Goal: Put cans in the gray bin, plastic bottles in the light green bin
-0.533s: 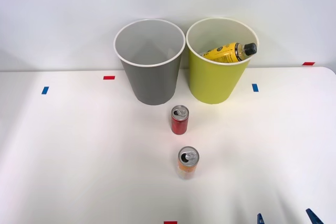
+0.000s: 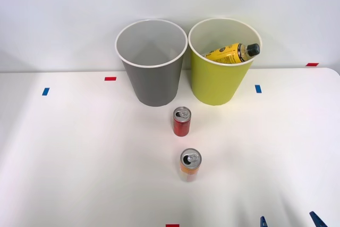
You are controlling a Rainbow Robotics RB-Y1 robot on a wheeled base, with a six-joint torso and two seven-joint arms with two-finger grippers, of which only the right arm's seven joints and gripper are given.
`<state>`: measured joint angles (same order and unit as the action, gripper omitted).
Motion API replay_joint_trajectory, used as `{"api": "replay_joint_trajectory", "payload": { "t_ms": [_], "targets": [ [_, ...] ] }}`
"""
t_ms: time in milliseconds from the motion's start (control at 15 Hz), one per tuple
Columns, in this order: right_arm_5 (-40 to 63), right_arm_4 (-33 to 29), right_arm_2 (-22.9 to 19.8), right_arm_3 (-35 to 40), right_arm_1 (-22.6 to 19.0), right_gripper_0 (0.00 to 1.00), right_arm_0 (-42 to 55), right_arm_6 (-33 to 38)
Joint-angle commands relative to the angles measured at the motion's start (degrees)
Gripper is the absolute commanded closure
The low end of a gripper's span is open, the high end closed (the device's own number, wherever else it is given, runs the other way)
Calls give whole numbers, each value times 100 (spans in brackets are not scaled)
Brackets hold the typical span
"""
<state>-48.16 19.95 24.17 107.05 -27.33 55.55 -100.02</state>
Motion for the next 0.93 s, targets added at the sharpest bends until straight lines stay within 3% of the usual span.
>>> {"api": "replay_joint_trajectory", "payload": {
  "t_ms": [67,933],
  "targets": [
    [0,0,0,0,0,0,0,0],
    [0,0,0,0,0,0,0,0]
  ]
}}
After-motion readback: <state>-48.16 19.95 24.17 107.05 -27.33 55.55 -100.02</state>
